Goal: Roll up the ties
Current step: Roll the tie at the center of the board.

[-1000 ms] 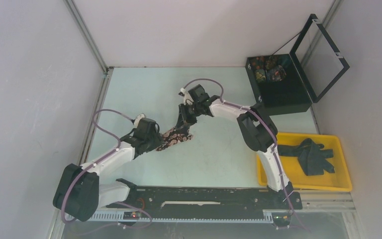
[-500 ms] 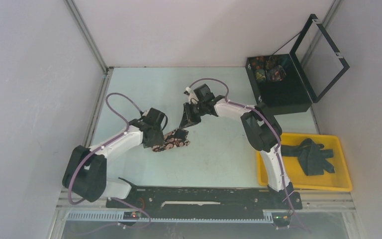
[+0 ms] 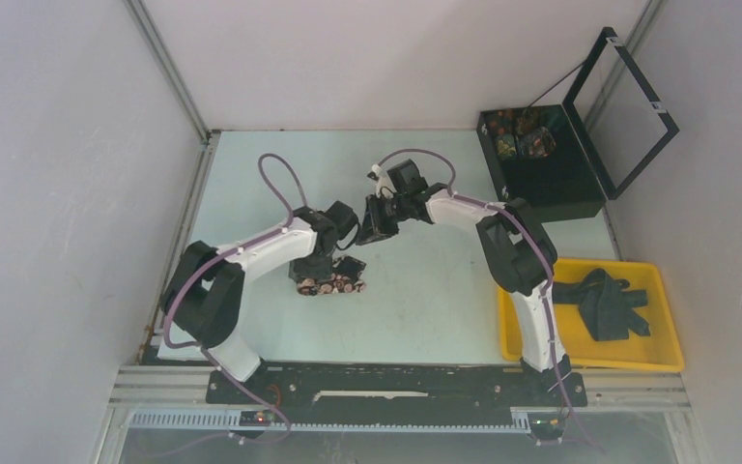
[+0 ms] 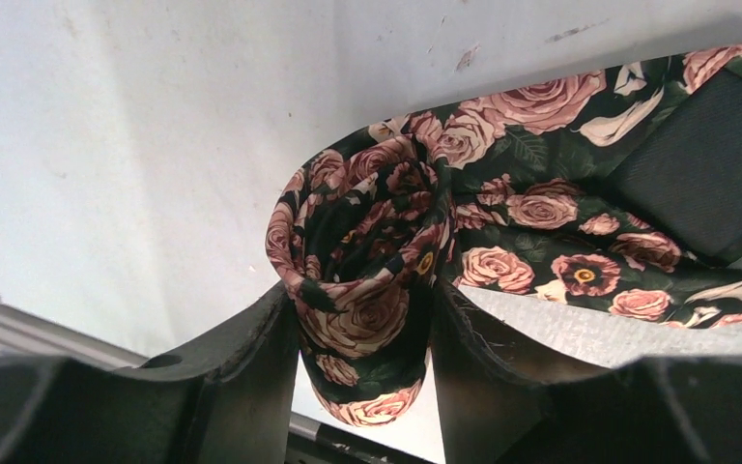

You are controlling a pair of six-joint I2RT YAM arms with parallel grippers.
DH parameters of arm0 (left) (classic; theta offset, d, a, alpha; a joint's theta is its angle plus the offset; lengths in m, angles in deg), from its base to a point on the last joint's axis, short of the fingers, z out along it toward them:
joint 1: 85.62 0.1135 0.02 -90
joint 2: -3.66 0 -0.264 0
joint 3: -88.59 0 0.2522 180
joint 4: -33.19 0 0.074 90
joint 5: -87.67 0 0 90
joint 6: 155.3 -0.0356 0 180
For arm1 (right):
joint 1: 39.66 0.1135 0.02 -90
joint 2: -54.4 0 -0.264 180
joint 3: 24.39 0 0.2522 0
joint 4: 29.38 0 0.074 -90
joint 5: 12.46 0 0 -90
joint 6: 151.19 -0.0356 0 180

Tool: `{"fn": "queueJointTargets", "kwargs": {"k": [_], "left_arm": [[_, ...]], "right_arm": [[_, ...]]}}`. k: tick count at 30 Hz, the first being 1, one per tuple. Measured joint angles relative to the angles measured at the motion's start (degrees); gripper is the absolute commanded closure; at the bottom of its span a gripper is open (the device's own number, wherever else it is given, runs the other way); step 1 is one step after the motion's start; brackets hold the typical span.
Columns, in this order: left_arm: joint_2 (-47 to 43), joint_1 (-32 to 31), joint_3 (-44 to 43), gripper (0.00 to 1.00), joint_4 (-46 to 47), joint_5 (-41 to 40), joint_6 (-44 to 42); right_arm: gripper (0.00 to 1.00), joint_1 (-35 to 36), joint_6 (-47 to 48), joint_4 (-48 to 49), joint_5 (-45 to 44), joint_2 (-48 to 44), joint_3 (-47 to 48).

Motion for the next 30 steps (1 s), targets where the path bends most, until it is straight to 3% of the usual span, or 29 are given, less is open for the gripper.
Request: {"fn": "queueJointTargets", "kwargs": {"k": [11,30], "left_arm": [[10.6,-4.5,-11.7,0.48,-11.7,-5.7,0.0],[21.6,-8.1,-17.7,0.48,-17.9,-10.7,0.9]], "right_arm": [[0.85,-1.8,-0.9,2.3,1.4,-1.1,-3.5],[0.85,-6.8,-1.1,4.3,3.4,-5.6,-8.9]]}}
